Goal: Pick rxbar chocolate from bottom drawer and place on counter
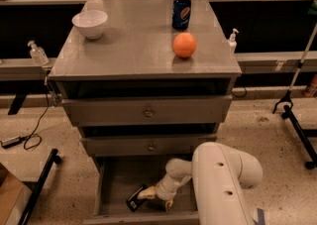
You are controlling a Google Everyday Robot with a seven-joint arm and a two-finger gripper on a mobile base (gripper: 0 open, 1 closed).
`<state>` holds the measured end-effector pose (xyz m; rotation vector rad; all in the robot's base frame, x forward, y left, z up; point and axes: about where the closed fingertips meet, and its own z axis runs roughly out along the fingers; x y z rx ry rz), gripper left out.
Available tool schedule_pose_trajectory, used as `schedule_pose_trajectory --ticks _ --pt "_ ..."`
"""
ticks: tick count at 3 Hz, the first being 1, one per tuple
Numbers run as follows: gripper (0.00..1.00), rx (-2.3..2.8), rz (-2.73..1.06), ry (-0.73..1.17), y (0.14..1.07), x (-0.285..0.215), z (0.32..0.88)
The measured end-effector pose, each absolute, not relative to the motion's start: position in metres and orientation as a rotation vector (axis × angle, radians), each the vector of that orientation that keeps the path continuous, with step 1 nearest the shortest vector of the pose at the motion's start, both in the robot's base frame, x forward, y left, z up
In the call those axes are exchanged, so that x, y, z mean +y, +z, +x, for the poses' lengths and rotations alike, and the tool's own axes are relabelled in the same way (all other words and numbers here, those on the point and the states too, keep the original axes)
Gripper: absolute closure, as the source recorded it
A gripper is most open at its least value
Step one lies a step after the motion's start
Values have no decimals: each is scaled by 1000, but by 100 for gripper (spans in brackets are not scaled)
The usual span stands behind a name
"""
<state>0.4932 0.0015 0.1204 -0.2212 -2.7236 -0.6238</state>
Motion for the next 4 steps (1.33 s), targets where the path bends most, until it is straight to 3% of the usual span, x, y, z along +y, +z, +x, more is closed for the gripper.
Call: schedule_pose_trajectory --ticks 1,2,4 --pt "27 -2724 -221 -624 122 2 493" --pt "27 -2724 -221 -624 124 2 493" --pt "0 -2832 -93 -639 156 22 474"
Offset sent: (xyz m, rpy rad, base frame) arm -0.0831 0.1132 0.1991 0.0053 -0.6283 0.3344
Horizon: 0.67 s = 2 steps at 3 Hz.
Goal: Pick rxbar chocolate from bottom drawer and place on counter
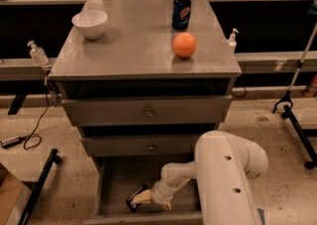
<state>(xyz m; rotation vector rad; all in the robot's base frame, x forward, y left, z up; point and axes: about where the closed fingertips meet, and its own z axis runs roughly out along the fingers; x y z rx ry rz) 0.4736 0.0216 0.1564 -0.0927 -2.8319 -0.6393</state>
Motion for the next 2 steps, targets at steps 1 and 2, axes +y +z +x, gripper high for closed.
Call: schedule_pose_trajectory --ticks 1,2 --pt "0 -2987 115 -620 205 57 493" --pt "0 -3102 415 -683 265 98 502"
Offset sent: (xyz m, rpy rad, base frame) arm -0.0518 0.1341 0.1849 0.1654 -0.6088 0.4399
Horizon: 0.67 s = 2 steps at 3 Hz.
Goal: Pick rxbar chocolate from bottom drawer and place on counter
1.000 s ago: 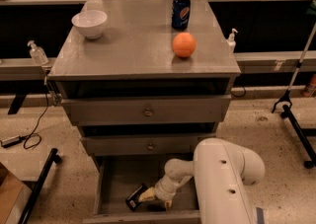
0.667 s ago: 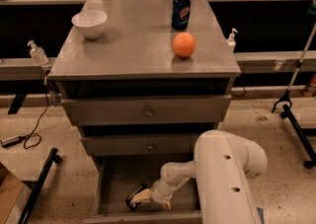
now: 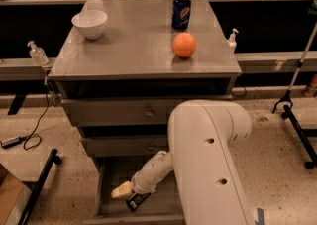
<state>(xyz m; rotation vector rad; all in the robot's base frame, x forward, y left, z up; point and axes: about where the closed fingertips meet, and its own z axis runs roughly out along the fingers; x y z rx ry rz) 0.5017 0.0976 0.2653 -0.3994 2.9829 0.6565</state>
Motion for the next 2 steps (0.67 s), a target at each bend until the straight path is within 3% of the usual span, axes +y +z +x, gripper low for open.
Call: schedule_pose_trajectory --ticks 2 --pt "0 2919 -434 720 276 107 490"
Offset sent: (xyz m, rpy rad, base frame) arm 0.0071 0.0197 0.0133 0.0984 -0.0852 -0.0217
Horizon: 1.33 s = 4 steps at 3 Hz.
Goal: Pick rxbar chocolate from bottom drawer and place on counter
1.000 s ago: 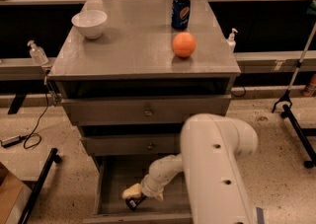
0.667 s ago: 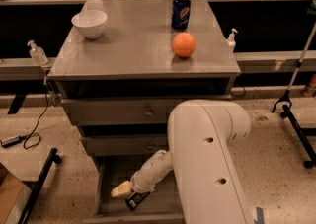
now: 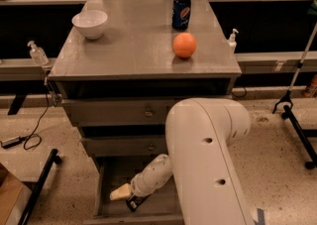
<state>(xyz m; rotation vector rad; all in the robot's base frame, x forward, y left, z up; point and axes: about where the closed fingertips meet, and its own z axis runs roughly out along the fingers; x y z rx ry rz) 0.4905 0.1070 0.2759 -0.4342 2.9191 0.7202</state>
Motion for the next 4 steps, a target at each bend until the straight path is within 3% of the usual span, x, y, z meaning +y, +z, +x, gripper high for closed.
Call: schedule_pose_trajectory --ticks 4 --pt "0 2840 -167 811 240 138 556"
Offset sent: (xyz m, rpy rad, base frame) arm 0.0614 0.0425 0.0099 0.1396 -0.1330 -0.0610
